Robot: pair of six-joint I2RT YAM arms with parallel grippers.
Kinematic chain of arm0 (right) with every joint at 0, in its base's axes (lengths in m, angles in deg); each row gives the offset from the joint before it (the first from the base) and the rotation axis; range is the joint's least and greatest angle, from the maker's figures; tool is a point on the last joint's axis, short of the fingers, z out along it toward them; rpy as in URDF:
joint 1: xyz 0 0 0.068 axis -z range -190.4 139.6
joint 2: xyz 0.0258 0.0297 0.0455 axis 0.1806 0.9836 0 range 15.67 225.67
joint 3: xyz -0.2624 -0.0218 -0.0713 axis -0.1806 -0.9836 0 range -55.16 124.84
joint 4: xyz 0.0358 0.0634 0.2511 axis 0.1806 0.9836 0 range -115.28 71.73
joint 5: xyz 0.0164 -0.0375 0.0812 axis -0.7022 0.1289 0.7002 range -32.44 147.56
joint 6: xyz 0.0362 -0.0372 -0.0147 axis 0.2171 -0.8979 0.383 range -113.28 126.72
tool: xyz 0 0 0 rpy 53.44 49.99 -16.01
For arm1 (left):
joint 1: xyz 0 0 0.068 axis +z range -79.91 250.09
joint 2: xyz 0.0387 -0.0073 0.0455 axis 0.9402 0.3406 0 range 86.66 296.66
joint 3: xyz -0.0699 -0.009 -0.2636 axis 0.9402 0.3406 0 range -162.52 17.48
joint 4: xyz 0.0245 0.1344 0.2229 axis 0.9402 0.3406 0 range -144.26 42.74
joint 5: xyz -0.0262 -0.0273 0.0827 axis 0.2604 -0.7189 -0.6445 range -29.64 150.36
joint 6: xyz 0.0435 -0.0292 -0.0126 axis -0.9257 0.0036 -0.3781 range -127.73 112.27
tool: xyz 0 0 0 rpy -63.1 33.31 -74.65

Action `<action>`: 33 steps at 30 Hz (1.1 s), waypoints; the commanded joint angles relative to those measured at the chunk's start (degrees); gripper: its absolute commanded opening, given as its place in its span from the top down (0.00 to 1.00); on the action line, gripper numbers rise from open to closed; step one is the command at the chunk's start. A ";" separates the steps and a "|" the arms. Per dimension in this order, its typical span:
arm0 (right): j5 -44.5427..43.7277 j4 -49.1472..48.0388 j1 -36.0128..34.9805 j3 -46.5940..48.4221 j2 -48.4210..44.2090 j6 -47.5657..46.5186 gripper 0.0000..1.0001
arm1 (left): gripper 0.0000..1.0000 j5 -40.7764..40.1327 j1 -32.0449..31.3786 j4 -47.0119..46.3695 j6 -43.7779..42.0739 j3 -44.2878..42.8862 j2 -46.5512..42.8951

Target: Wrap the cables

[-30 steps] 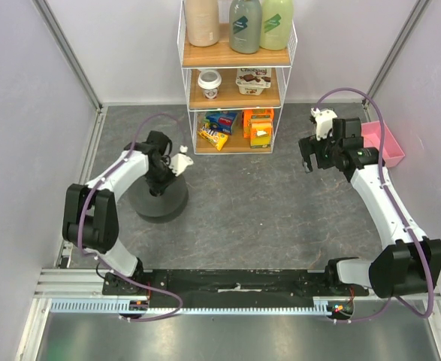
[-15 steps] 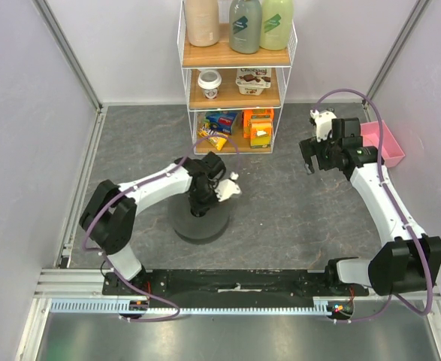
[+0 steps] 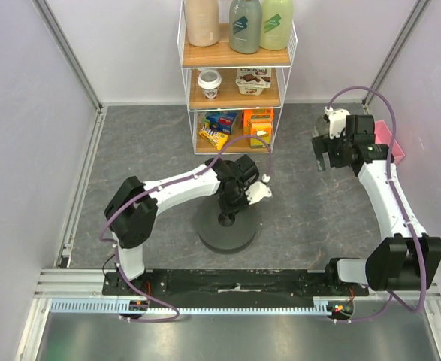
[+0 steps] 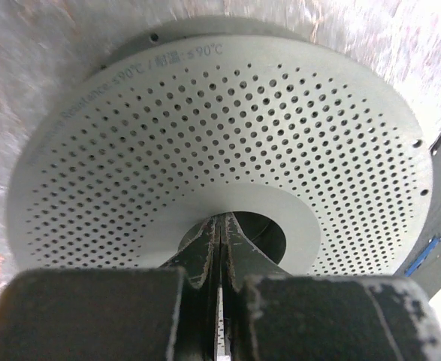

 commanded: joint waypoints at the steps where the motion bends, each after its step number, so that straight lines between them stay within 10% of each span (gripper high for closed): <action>1: 2.35 0.99 2.42 3.38 0.85 -0.71 0.02 | 0.98 -0.58 -0.40 0.85 2.60 -6.27 0.55; 17: -0.89 12.58 12.88 24.81 9.36 -9.93 0.02 | 0.92 0.63 3.37 9.12 4.70 -10.51 -21.49; 23: -4.85 16.45 16.48 35.27 17.97 -14.07 0.02 | 0.81 7.50 17.41 6.39 6.46 -4.35 -33.19; 33: -7.05 18.30 20.00 43.37 30.90 -26.88 0.04 | 0.24 15.14 39.58 6.21 16.47 -4.00 -36.63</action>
